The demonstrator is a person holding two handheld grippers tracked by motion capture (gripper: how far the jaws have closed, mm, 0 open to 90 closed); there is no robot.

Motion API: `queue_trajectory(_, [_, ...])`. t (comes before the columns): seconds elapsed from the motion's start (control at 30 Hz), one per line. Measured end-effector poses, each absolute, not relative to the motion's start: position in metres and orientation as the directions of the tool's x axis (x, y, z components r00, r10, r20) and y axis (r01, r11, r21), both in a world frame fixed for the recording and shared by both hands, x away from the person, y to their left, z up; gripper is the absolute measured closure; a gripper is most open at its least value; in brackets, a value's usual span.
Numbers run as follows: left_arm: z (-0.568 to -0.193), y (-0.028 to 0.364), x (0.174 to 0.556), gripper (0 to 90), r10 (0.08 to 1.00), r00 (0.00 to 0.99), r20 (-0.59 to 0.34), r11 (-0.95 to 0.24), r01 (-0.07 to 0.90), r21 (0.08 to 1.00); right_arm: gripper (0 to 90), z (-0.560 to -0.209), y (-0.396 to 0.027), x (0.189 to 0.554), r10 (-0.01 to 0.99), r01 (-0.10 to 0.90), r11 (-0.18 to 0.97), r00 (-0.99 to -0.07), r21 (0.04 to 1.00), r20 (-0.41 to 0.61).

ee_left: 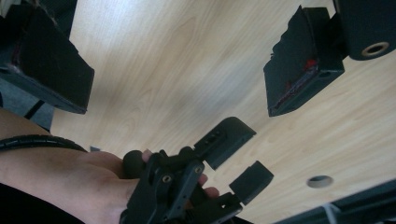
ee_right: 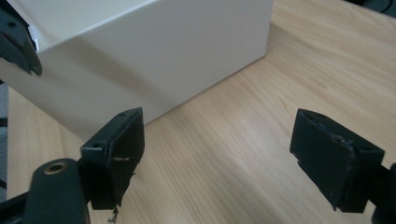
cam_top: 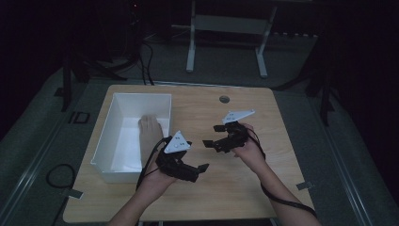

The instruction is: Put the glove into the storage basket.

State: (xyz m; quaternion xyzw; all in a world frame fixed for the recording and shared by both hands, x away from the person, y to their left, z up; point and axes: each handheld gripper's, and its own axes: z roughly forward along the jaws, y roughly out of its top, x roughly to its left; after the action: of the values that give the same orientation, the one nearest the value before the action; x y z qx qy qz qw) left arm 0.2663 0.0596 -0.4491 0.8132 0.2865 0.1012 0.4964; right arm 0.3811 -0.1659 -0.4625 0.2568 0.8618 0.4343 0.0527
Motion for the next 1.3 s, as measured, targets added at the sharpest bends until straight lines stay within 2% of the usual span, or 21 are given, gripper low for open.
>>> queue_trajectory(0.2, [-0.462,0.05,0.267,8.8,0.546,0.829,-0.117,-0.372,0.365,0.854,17.8,-0.474,-0.177,0.381,0.502,0.409,0.49,-0.854,0.77,0.134])
queue_trajectory(0.23, [-0.467,0.045,0.264,8.9,0.558,0.829,-0.046,-0.406,0.321,0.856,17.8,-0.48,-0.181,0.381,0.507,0.415,0.491,-0.851,0.766,0.136])
queue_trajectory(0.27, [-0.468,0.042,0.262,9.3,0.556,0.83,-0.043,-0.402,0.313,0.861,17.8,-0.482,-0.182,0.38,0.509,0.419,0.49,-0.85,0.764,0.139])
queue_trajectory(0.47, [-0.477,0.031,0.259,10.1,0.509,0.857,-0.073,-0.425,0.324,0.845,17.3,-0.493,-0.189,0.379,0.512,0.436,0.486,-0.844,0.758,0.158])
queue_trajectory(0.77, [-0.504,0.019,0.262,10.1,0.486,0.865,-0.124,-0.428,0.36,0.829,17.0,-0.512,-0.201,0.376,0.524,0.458,0.485,-0.834,0.745,0.172])
queue_trajectory(1.3, [-0.541,0.008,0.267,10.1,0.459,0.873,-0.164,-0.44,0.384,0.812,14.9,-0.537,-0.217,0.371,0.541,0.466,0.495,-0.826,0.733,0.159])
